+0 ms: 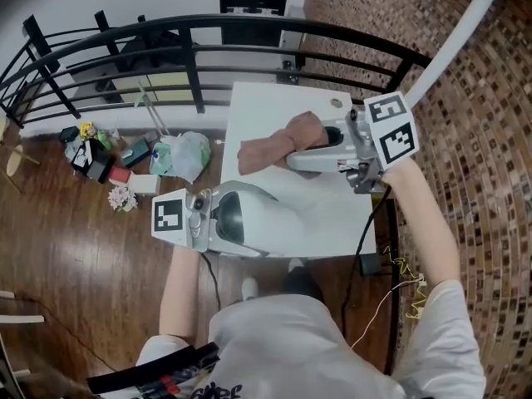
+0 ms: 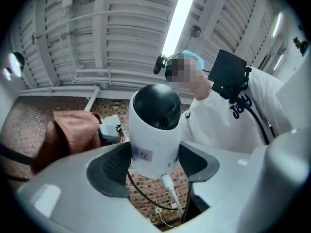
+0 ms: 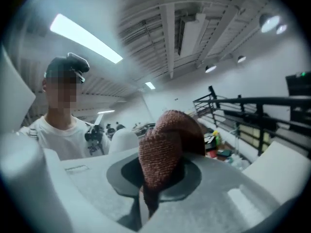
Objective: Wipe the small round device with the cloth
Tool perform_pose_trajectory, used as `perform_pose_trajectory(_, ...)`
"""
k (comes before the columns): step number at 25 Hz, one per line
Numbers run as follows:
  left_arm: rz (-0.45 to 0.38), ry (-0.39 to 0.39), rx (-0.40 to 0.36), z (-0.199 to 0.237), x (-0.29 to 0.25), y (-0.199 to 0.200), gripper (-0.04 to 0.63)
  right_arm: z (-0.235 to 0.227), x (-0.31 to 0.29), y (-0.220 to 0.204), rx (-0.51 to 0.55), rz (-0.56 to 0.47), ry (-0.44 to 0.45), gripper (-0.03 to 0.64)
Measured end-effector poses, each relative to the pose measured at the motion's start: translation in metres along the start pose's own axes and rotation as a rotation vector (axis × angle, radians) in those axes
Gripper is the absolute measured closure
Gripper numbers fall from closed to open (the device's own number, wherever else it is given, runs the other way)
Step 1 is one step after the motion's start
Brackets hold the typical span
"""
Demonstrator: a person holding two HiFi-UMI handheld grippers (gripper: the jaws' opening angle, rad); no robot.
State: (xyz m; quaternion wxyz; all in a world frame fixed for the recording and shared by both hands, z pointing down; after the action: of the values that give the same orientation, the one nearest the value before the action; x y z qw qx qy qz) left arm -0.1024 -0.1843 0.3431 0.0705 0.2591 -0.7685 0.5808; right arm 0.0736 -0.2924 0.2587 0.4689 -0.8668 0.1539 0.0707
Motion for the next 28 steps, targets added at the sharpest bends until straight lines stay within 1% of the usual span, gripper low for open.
perform_pose_trajectory(2, 0.013, -0.013, -0.007, 0.000, 0.002, -0.001, 0.259, 0.000, -0.027, -0.012, -0.056, 0.072, 0.150, 0.591)
perform_pose_trajectory(4, 0.015, -0.022, -0.002, -0.002, 0.004, -0.003, 0.259, 0.001, -0.043, -0.022, -0.099, 0.099, 0.261, 0.591)
perform_pose_trajectory(6, 0.004, -0.043, 0.009, -0.004, 0.000, -0.004, 0.259, -0.002, -0.046, -0.028, -0.136, 0.087, 0.332, 0.592)
perform_pose_trajectory(8, -0.002, -0.070, 0.012, -0.006, -0.007, -0.004, 0.259, -0.007, -0.046, -0.030, -0.185, 0.069, 0.375, 0.592)
perform_pose_trajectory(10, 0.001, -0.085, 0.008, -0.008, -0.010, -0.004, 0.259, -0.011, -0.050, -0.033, -0.233, 0.052, 0.393, 0.592)
perform_pose_trajectory(13, 0.003, -0.091, 0.007, -0.010, -0.012, -0.006, 0.259, -0.018, -0.052, -0.038, -0.273, 0.041, 0.390, 0.592)
perform_pose_trajectory(17, -0.002, -0.117, -0.002, -0.012, -0.017, -0.004, 0.259, -0.025, -0.056, -0.048, -0.281, 0.079, 0.313, 0.592)
perform_pose_trajectory(21, 0.005, -0.112, 0.003, -0.011, -0.016, -0.005, 0.259, -0.029, -0.056, -0.053, -0.316, 0.054, 0.280, 0.592)
perform_pose_trajectory(24, 0.006, -0.087, 0.009, -0.010, -0.012, -0.009, 0.259, -0.022, -0.047, -0.054, -0.330, 0.025, 0.322, 0.592)
perform_pose_trajectory(26, 0.006, -0.040, 0.023, -0.007, -0.006, -0.014, 0.259, -0.011, -0.035, -0.054, -0.312, -0.001, 0.358, 0.592)
perform_pose_trajectory(28, -0.014, 0.022, 0.045, -0.003, -0.002, -0.017, 0.258, 0.001, -0.025, -0.052, -0.282, -0.021, 0.368, 0.592)
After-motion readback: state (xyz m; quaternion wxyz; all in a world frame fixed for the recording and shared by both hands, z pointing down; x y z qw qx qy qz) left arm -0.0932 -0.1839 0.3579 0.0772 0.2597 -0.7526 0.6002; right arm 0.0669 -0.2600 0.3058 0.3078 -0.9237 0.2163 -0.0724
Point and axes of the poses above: the fingertips, and each gripper's own axes: x backward along the fingers, z to its left, y out of its top, the point moved 9 cm from there along x, backward along the fingers, and after that the axes turned 12 degrees about -x, right-handed, at the moved point
